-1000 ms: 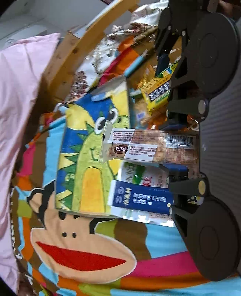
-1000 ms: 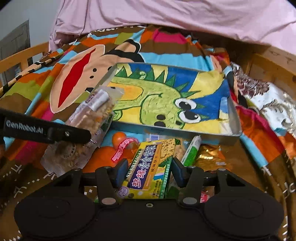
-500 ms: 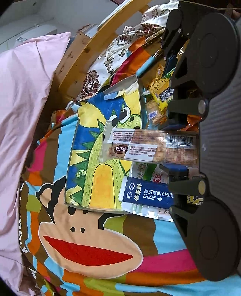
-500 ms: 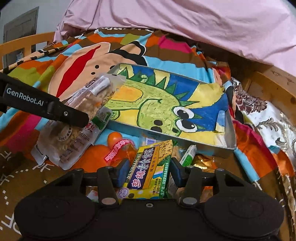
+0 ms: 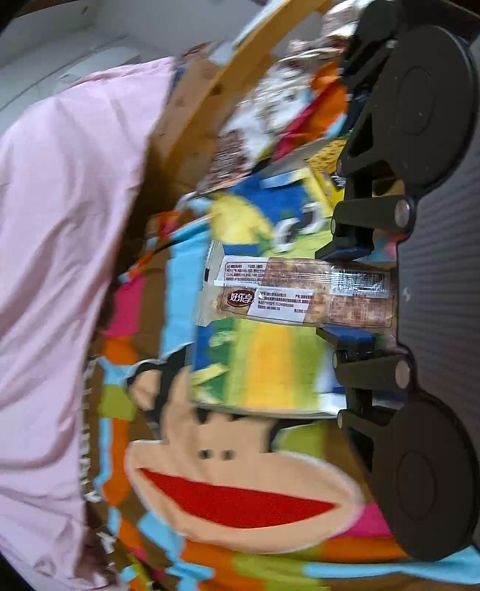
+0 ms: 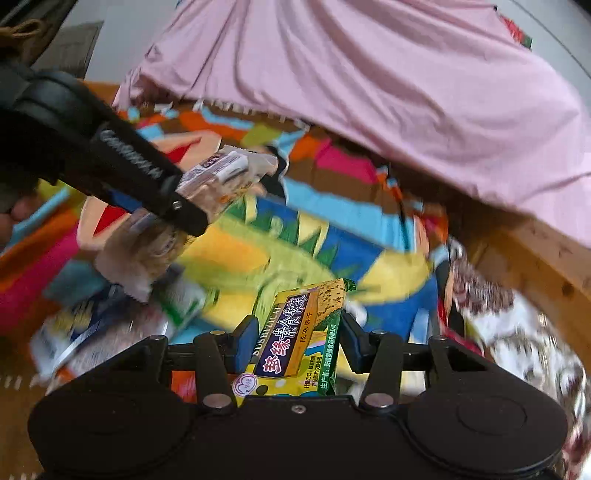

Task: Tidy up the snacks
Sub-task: 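Lift the granola bar into the dinosaur tray while the right tool carries the yellow box there, then open both tools and withdraw them from the tray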

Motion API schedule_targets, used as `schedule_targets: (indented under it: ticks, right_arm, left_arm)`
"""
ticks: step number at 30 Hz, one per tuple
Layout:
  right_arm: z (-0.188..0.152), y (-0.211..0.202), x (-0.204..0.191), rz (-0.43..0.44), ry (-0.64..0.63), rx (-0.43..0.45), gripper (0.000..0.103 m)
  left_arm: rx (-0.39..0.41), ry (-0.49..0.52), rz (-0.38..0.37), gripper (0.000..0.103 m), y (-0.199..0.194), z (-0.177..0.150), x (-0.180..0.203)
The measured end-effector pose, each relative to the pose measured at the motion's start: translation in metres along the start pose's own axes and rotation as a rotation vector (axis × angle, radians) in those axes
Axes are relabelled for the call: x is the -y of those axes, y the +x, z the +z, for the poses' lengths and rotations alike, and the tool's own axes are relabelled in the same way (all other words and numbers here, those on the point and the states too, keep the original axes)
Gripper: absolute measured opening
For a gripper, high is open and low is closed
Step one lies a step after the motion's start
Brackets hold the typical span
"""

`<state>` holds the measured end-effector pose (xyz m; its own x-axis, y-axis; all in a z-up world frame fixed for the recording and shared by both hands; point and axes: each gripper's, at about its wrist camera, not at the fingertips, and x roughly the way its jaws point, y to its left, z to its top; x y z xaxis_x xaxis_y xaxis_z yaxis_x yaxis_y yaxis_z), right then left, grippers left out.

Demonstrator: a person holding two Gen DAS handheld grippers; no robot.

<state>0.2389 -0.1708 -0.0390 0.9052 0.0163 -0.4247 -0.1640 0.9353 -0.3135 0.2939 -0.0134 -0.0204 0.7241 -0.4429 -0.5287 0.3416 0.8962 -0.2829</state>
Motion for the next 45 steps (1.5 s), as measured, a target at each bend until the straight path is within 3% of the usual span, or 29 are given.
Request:
schedule_targets:
  ticks: [6,11,14,18,31,39,45]
  right_arm:
    - [0.027,0.046,0.026,0.004,0.114,0.058,0.050]
    - [0.030,0.089,0.037,0.008,0.170,0.028,0.050]
    - [0.028,0.111,0.039,0.019,0.207,0.004,0.050]
    - [0.024,0.134,0.037,0.027,0.226,-0.039,0.050]
    - [0.016,0.156,0.035,0.055,0.282,-0.139,0.054]
    - [0.021,0.137,0.047,0.046,0.328,-0.121,0.078]
    - [0.032,0.093,0.064,0.022,0.378,-0.027,0.095]
  left_arm:
    - [0.095,-0.026,0.032,0.039,0.035,0.037,-0.007]
    - [0.086,-0.059,0.075,0.039,0.079,0.045,-0.023]
    - [0.063,-0.056,0.124,0.039,0.095,0.042,-0.035]
    - [0.044,-0.099,0.123,0.039,0.109,0.038,-0.048]
    - [-0.105,-0.042,0.177,0.040,0.138,0.020,-0.044]
    - [-0.085,-0.054,0.165,0.065,0.124,0.027,-0.039]
    - [0.014,-0.035,0.165,0.088,0.088,0.040,-0.022]
